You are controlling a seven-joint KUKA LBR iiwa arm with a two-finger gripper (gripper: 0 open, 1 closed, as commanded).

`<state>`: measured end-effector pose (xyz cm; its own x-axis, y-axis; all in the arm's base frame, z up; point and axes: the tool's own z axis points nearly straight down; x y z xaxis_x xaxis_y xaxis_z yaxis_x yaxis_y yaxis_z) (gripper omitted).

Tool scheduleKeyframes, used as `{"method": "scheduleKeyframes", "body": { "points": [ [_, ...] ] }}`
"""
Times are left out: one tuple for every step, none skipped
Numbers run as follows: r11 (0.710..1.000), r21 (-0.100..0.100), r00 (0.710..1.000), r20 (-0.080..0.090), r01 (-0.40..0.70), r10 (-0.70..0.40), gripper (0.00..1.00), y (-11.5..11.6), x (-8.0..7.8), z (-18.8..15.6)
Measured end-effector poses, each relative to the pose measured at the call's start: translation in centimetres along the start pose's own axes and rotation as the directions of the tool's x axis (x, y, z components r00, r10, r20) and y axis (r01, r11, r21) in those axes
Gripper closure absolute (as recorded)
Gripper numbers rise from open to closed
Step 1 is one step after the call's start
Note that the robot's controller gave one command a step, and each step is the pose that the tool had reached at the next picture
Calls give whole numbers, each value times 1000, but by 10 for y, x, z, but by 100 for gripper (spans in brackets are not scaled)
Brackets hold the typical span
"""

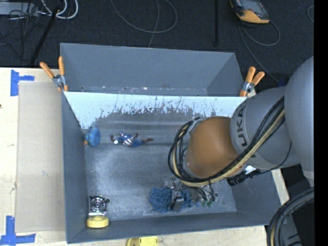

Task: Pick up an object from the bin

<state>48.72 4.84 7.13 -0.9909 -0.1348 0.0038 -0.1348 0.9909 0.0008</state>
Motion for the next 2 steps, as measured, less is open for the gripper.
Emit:
{"method": "scheduleKeyframes", "body": {
  "points": [
    [1000,0,1000,0,-1,1,100,0,0,0],
    [1000,0,1000,4,25,-25,100,-12,1,-132]
  ]
}}
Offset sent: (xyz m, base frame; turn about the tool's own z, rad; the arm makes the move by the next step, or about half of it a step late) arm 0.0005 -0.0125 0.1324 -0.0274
